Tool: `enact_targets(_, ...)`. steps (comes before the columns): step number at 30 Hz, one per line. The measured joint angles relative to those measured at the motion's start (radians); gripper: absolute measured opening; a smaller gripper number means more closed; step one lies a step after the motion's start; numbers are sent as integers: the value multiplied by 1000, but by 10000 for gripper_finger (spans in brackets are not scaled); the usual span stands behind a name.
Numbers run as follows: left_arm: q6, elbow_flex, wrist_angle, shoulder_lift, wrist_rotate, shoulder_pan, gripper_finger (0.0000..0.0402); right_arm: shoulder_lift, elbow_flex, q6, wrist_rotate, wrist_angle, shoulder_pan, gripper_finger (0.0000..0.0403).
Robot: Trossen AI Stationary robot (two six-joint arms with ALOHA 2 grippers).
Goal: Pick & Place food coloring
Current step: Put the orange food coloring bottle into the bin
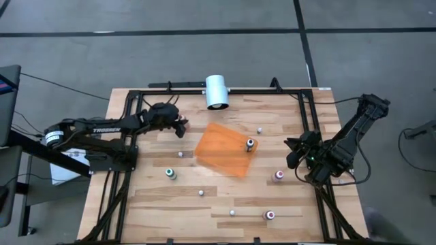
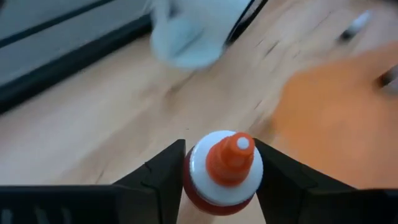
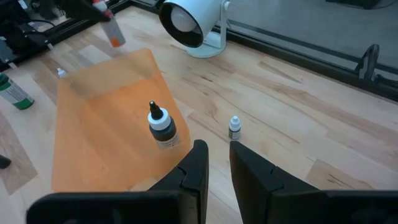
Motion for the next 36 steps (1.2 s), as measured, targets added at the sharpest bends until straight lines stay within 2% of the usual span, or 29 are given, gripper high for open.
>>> enact_targets(6,23,161,2,0,133,0,146,0,0,-1,0,-2,0,56)
enact_targets(13,15,326,5,-1,417,0,156,0,0,-26,0,-5,0,56)
enact_targets(17,-42,368,49,-1,585,0,151,0,0,-28,0,-6,0,56)
enact_targets(23,-185,370,236,-1,795,0,149,0,0,-28,0,-6,0,56)
enact_targets(27,-278,370,342,-1,873,0,154,0,0,-28,0,-6,0,56)
enact_targets(36,-426,370,566,-1,963,-9,156,0,0,-28,1,-6,0,56)
